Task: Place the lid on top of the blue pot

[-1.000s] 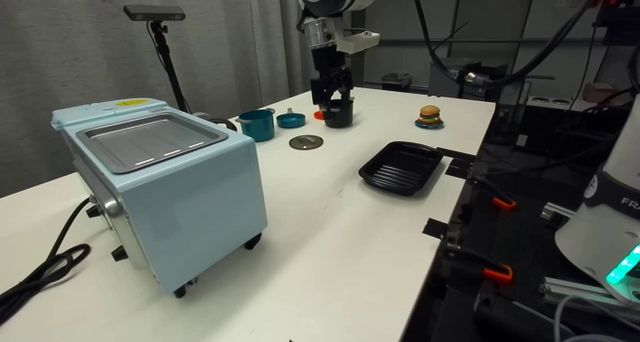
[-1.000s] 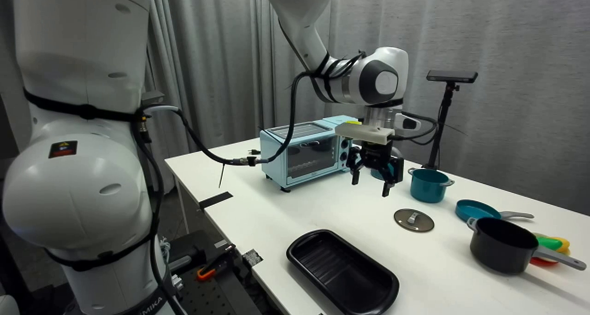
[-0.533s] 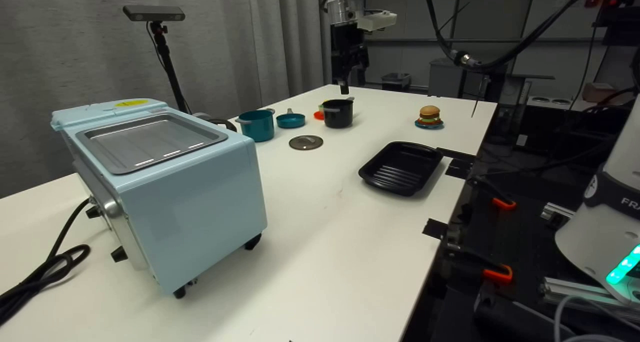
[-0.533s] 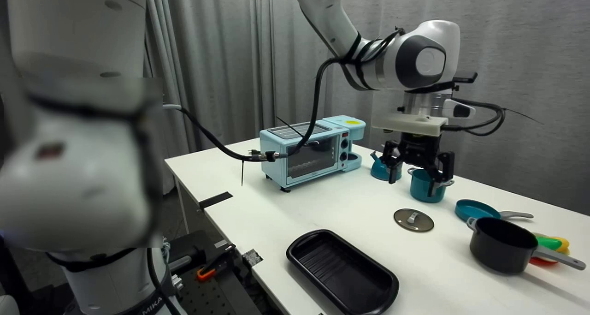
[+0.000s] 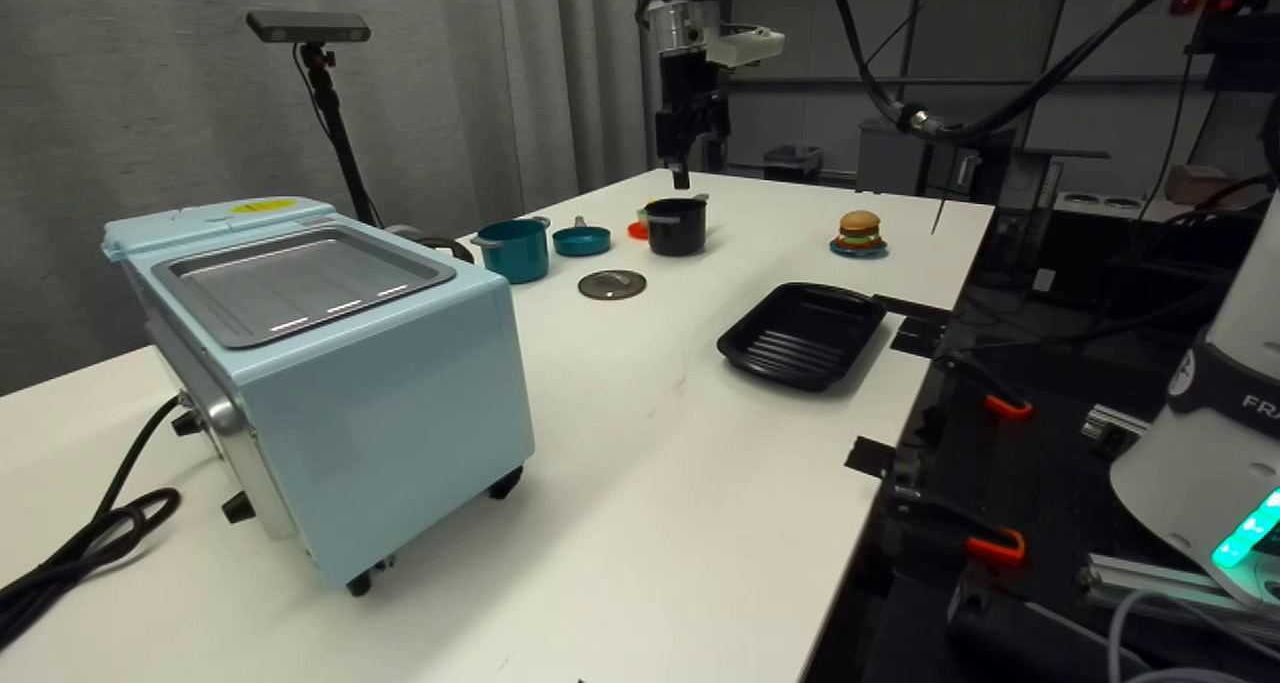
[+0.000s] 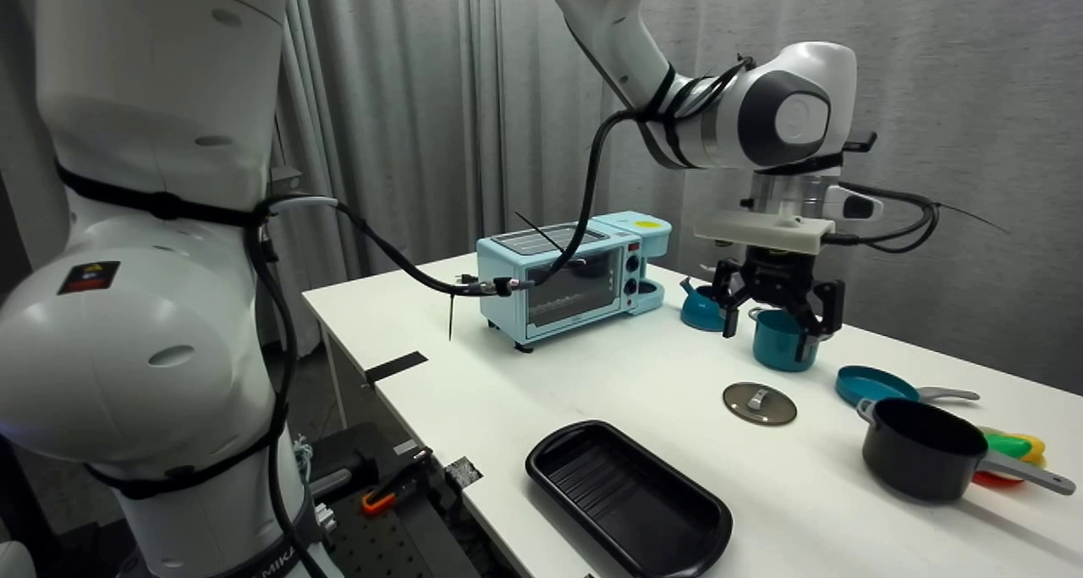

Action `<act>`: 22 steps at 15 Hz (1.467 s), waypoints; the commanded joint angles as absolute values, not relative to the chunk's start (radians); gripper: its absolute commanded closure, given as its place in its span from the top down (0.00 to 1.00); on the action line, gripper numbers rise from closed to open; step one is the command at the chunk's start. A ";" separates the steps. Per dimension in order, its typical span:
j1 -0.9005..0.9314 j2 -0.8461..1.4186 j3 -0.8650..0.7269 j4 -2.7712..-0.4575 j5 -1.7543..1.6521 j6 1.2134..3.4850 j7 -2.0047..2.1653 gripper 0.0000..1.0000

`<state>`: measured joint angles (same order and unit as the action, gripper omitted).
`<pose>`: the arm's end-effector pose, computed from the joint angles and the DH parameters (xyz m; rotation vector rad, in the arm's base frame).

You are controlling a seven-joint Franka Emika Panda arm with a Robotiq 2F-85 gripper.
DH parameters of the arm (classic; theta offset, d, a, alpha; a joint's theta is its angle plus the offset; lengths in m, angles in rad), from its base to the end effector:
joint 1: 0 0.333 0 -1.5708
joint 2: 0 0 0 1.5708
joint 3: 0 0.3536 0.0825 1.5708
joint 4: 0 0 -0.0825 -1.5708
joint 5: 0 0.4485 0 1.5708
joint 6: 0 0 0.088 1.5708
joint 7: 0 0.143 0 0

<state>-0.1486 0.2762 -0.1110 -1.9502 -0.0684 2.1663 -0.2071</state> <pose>0.6381 -0.1727 0.2960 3.0694 -0.0141 -0.1185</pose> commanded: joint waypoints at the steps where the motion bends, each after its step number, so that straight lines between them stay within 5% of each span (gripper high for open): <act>1: -0.151 0.276 -0.108 -1.948 -0.069 2.164 -0.207 1.00; 22: -0.141 0.462 -0.077 -1.752 -0.050 2.148 -0.173 1.00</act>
<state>-0.1374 0.3912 -0.0832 -1.8423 -0.0686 2.1662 -0.1803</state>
